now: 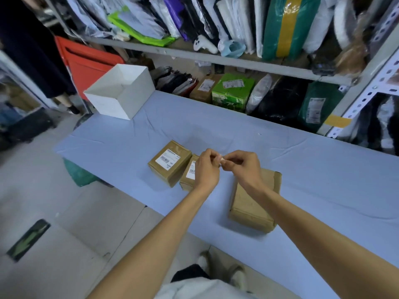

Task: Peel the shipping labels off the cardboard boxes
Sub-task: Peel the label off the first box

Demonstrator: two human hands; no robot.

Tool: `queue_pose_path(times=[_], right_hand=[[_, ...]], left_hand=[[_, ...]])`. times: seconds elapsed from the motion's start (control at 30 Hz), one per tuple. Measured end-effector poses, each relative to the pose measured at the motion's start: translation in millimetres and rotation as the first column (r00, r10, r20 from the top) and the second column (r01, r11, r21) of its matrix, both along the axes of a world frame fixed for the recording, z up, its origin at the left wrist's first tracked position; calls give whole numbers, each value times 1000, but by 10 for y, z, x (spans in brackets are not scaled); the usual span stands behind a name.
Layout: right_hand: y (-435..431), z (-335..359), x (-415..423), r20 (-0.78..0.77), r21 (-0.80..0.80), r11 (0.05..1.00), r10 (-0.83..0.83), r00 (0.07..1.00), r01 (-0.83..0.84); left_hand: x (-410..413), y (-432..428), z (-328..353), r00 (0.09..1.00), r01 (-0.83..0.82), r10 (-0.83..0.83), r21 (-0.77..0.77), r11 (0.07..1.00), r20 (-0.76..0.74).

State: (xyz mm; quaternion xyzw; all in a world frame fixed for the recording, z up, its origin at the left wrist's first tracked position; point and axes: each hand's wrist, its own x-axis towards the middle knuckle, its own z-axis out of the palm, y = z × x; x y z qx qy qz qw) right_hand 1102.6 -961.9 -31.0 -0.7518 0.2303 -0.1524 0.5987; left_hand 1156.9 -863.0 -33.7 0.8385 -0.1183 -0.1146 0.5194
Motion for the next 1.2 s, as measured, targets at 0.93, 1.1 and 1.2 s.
queue_pose_path(times=[0.93, 1.1, 1.2], right_hand=[[2294, 329, 1951, -90, -39, 889, 451, 888, -456], [2726, 346, 2452, -124, -124, 868, 466, 876, -480], [2842, 348, 2724, -155, -206, 847, 466, 871, -490]], left_hand=[[1552, 2744, 204, 981, -157, 159, -24, 987, 111], [2082, 3189, 191, 988, -118, 116, 18, 993, 100], [2407, 3334, 197, 994, -55, 48, 74, 996, 93]])
